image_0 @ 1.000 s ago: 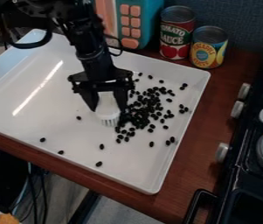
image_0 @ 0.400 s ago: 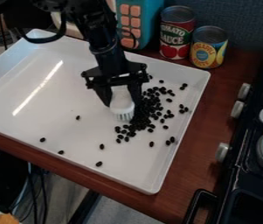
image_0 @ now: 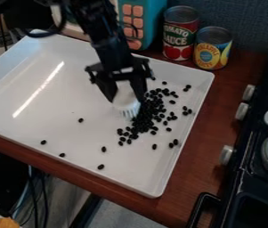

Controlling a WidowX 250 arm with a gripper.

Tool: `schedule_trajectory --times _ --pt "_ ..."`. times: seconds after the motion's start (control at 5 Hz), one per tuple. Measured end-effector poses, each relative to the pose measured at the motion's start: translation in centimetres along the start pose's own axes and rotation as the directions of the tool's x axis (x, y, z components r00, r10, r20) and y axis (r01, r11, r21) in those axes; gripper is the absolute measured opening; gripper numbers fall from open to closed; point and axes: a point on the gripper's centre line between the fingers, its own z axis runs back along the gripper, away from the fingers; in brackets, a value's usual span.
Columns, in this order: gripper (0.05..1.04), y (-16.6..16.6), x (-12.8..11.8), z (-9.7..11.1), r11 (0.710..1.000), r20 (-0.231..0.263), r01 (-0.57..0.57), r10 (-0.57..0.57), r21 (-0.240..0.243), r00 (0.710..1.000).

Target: Sweep into pile

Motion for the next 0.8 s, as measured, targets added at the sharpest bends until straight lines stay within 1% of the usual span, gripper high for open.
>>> schedule_trajectory --times 0.2,0.4,0.6,0.8 --pt "0.75 2.6 0.3 3.4 0.997 -0.015 0.084 -0.084 0.002 0.996" --pt "0.75 5.6 -0.5 5.5 0.984 -0.033 0.167 -0.166 0.061 0.986" --pt "0.75 8.5 -1.7 5.9 0.971 -0.063 0.208 -0.202 0.114 0.977" --pt "0.75 10.8 -3.8 4.6 0.955 -0.111 0.234 -0.216 0.183 0.97"
